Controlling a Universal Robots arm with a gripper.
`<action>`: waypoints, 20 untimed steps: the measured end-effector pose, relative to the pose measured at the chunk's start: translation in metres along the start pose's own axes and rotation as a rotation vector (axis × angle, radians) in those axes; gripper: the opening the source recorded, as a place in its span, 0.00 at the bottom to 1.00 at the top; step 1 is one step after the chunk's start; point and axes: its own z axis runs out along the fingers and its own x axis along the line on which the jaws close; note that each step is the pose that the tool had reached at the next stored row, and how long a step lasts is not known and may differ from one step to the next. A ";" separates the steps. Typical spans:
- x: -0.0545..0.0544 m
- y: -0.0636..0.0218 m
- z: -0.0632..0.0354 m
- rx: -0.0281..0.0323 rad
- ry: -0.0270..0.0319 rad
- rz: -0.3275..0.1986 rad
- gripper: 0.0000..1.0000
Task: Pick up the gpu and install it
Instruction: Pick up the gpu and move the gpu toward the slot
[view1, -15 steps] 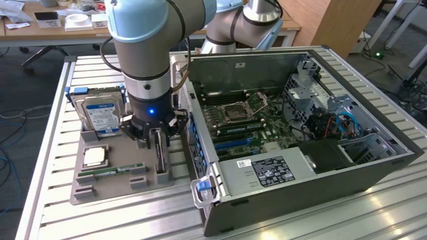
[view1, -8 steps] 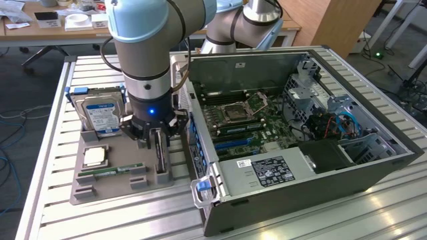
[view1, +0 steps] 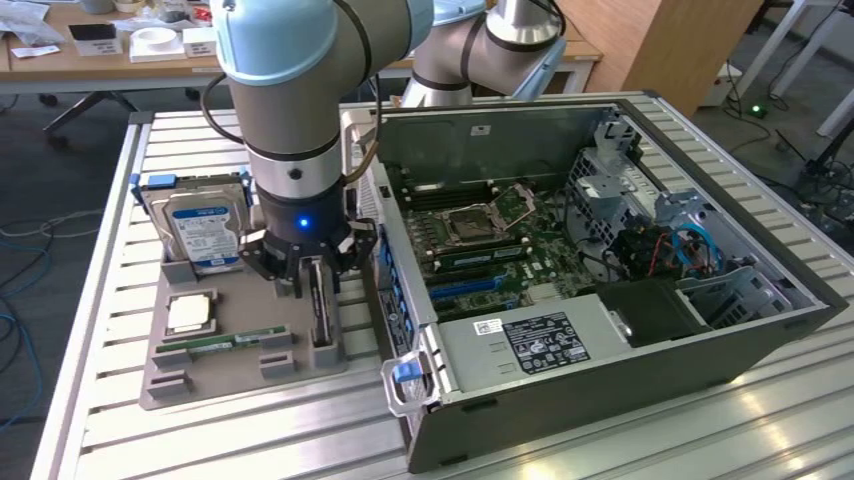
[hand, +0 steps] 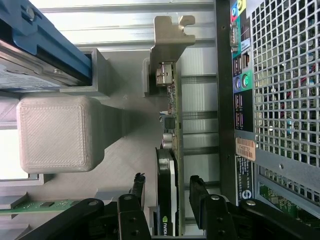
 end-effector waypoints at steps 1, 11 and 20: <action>0.000 0.0000 0.0000 0.0000 0.0000 0.000 0.49; 0.000 0.0000 0.0000 0.0000 0.0000 0.000 0.41; 0.000 0.0000 0.0000 0.0000 0.0002 0.000 0.33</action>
